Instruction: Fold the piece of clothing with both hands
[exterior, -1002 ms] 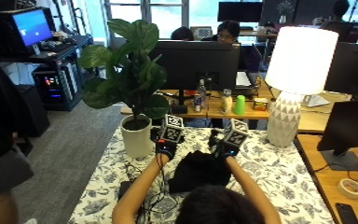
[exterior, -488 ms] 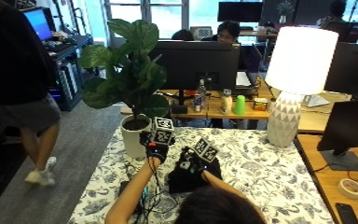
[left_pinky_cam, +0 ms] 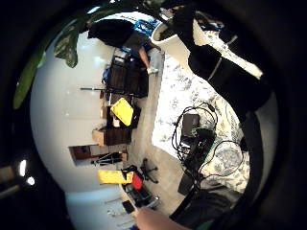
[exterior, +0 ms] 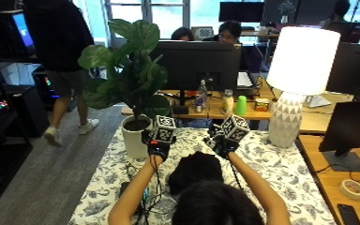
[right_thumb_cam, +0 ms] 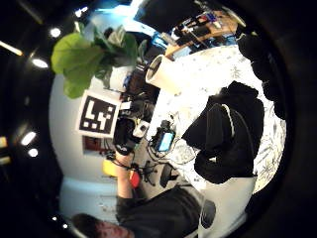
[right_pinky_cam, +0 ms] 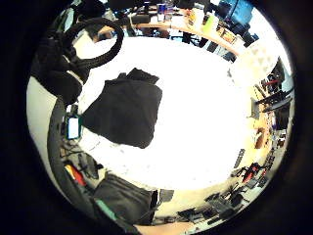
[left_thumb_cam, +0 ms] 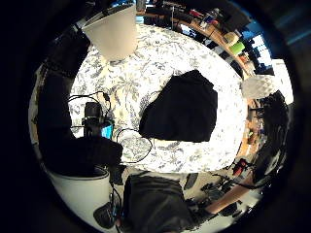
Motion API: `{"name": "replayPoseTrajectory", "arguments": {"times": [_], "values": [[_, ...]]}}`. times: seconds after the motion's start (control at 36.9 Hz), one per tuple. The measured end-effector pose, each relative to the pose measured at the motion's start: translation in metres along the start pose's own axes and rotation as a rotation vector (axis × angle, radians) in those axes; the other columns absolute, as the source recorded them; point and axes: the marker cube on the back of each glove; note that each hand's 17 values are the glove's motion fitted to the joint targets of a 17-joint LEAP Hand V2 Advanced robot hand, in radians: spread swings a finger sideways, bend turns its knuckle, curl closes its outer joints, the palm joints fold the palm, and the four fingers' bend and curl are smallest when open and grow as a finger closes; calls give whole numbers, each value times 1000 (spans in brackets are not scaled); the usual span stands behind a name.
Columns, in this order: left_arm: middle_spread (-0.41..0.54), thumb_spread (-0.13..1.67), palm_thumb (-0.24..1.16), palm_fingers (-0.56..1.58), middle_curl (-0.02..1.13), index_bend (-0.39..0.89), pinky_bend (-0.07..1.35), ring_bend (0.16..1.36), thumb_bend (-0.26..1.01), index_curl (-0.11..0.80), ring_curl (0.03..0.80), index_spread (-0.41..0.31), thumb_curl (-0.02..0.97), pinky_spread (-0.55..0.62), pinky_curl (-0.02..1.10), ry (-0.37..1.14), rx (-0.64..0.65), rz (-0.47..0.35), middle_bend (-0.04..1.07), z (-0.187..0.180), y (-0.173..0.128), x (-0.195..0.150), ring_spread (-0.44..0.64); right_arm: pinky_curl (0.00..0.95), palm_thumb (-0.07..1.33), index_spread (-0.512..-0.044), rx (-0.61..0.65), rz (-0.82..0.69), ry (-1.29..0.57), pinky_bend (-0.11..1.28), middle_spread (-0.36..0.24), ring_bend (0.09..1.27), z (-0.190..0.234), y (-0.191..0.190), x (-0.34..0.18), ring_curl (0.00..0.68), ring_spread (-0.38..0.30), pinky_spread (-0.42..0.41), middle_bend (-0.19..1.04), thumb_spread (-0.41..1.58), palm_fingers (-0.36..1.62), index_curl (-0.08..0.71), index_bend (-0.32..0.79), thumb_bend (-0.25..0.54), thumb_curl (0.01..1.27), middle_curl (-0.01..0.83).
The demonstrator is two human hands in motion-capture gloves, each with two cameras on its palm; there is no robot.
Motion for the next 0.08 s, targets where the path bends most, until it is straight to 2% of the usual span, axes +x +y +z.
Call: {"name": "replayPoseTrajectory", "arguments": {"times": [0.08], "values": [[73,1585,418,383,313,123,624,659,169,272,335,-22,350,247,354,11,2,5,163,1,-4,2,55,382,862,-224,1,-1,-3,684,-78,652,3,-6,10,420,-125,-118,272,1177,872,139,62,-8,484,458]]}}
